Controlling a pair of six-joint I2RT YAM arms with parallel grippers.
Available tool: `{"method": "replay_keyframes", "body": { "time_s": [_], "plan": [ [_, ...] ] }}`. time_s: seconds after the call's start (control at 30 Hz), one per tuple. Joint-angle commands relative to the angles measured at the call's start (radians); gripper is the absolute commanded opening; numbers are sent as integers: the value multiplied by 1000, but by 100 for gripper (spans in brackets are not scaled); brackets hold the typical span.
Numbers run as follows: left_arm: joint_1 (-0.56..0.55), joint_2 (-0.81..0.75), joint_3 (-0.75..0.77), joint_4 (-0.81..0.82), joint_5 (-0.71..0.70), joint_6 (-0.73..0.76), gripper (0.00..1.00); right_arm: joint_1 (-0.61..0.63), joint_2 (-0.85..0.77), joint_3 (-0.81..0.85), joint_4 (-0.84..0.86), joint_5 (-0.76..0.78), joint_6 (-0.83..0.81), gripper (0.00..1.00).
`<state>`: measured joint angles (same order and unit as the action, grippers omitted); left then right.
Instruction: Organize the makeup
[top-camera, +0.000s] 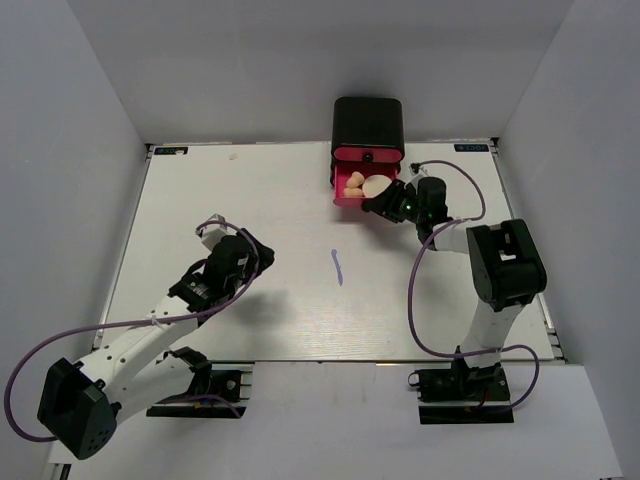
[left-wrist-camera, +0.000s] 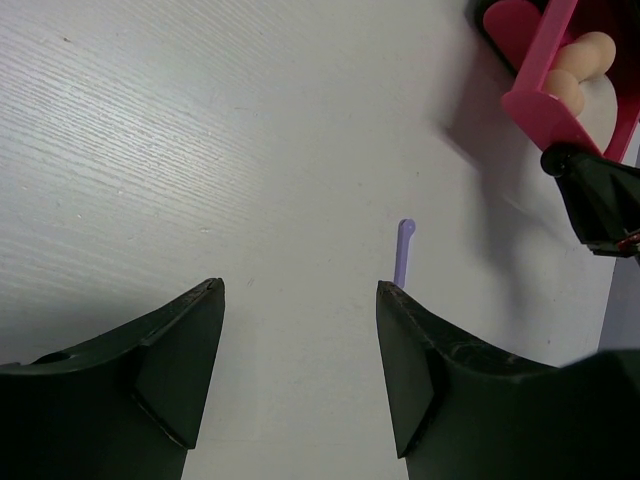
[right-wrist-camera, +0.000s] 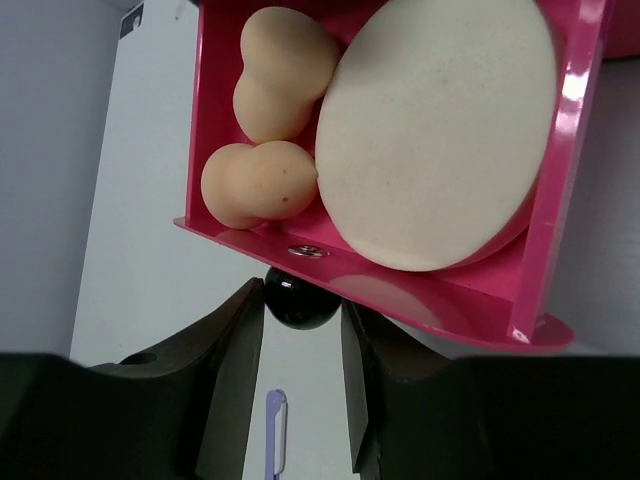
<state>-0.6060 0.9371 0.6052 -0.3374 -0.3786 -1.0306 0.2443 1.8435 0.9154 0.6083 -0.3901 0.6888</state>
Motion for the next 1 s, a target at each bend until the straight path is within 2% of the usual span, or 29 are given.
{"method": "replay_keyframes", "body": {
  "time_s": [0.0, 0.27, 0.57, 0.97],
  "plan": [
    [-6, 0, 37, 6, 9, 10, 72, -3, 6, 77, 82, 27, -14, 40],
    [-6, 6, 39, 11, 12, 12, 72, -13, 57, 198, 44, 42, -41, 40],
    [-6, 19, 47, 8, 15, 15, 72, -30, 152, 336, 19, 51, -92, 46],
    [-6, 52, 74, 3, 24, 20, 72, -43, 215, 395, 34, 45, -117, 47]
  ]
}}
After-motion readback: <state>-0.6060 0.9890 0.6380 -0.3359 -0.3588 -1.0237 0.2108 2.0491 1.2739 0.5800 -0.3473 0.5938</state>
